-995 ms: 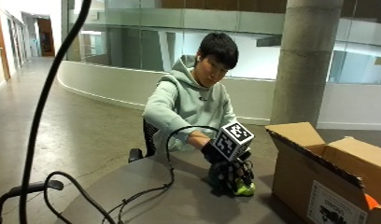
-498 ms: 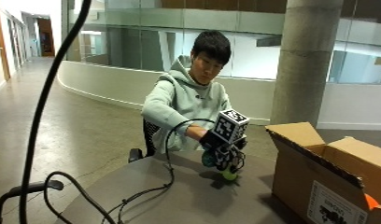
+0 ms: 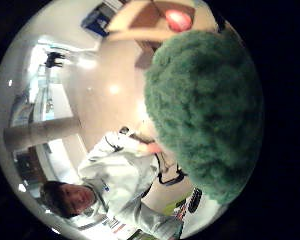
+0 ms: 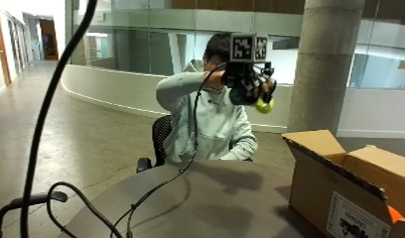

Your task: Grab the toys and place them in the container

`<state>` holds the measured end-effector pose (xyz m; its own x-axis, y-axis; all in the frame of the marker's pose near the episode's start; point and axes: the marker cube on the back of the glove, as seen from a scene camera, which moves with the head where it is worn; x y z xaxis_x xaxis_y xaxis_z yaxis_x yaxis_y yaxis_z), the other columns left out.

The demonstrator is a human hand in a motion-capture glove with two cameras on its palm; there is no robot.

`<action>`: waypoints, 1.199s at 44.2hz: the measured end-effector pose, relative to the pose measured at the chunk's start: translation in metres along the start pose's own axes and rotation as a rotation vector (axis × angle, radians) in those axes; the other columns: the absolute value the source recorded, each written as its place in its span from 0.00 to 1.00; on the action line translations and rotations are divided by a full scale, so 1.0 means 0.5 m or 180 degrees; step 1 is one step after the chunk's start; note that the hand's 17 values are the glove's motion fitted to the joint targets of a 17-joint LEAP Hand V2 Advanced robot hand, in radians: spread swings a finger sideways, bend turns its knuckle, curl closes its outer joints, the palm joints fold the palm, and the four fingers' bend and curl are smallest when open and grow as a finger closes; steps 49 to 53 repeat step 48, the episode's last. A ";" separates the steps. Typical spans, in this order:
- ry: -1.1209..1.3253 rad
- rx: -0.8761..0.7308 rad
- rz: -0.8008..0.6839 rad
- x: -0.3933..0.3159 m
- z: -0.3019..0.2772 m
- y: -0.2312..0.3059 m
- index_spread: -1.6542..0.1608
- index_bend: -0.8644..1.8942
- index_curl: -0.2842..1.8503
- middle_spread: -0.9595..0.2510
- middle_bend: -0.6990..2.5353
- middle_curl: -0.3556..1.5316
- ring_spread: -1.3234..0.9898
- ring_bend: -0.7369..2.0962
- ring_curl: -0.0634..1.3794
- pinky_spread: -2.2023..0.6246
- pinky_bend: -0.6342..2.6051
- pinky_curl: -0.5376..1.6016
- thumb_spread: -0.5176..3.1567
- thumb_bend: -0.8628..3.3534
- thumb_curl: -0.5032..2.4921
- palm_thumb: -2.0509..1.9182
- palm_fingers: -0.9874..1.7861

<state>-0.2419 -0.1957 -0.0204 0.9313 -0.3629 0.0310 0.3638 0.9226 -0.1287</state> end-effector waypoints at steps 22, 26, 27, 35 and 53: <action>-0.1410 0.1077 0.0487 -0.144 -0.100 -0.270 0.73 0.37 0.44 0.77 0.28 0.32 0.46 0.54 0.42 0.68 0.57 0.53 0.35 0.20 0.43 0.62 0.23; -0.1326 0.1236 0.0480 -0.145 -0.092 -0.276 0.74 0.35 0.38 0.81 0.27 0.32 0.51 0.41 0.32 0.73 0.54 0.49 0.38 0.19 0.40 0.58 0.20; -0.1324 0.1233 0.0476 -0.141 -0.091 -0.276 0.75 0.35 0.38 0.81 0.26 0.32 0.52 0.39 0.30 0.73 0.53 0.48 0.38 0.19 0.40 0.58 0.21; -0.1244 0.1274 0.0499 -0.095 -0.103 -0.245 0.75 0.36 0.34 0.83 0.25 0.31 0.56 0.33 0.23 0.78 0.49 0.44 0.42 0.19 0.36 0.54 0.24; -0.1024 0.1495 0.0527 -0.014 -0.133 -0.123 0.75 0.37 0.32 0.84 0.25 0.29 0.57 0.33 0.23 0.80 0.45 0.42 0.45 0.20 0.32 0.54 0.28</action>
